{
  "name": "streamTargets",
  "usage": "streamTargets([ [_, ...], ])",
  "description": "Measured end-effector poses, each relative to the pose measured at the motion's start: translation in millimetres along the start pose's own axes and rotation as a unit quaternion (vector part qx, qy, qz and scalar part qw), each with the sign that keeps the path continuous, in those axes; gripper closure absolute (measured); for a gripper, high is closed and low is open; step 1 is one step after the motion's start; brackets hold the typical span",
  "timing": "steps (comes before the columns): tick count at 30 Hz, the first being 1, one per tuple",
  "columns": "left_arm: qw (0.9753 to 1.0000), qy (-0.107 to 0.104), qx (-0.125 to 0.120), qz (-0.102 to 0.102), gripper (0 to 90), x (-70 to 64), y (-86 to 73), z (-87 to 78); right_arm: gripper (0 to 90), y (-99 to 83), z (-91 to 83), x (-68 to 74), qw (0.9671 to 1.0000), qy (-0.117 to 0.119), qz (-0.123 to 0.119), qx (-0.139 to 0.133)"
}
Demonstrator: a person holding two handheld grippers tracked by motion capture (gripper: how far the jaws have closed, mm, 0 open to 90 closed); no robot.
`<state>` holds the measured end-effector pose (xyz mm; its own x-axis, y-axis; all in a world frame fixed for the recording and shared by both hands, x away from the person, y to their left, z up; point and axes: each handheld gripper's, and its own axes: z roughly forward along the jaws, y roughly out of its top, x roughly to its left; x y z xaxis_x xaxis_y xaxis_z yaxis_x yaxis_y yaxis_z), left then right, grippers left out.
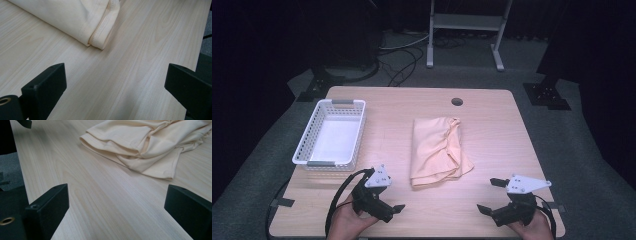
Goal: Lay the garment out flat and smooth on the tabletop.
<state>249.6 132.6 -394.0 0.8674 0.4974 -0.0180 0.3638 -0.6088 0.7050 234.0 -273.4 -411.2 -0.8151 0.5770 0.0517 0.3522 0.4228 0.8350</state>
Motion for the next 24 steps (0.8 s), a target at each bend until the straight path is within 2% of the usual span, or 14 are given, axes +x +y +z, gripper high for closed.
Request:
streamTargets([
  [4,1.0,-0.001,0.003,0.001,3.6,-0.4,-0.2,0.9,5.4,6.9,4.5,-2.4,0.9999,0.003,-0.006,0.008],
  [13,1.0,-0.002,-0.008,-0.003,3.6,1.4,-0.8,-4.2,5.4,19.4,13.4,-11.3,0.9998,0.006,-0.009,0.019],
  [24,0.9999,0.003,-0.014,-0.002,3.6,2.5,-0.8,-10.2,5.5,49.7,33.4,-24.1,0.9992,0.016,-0.025,0.026],
])
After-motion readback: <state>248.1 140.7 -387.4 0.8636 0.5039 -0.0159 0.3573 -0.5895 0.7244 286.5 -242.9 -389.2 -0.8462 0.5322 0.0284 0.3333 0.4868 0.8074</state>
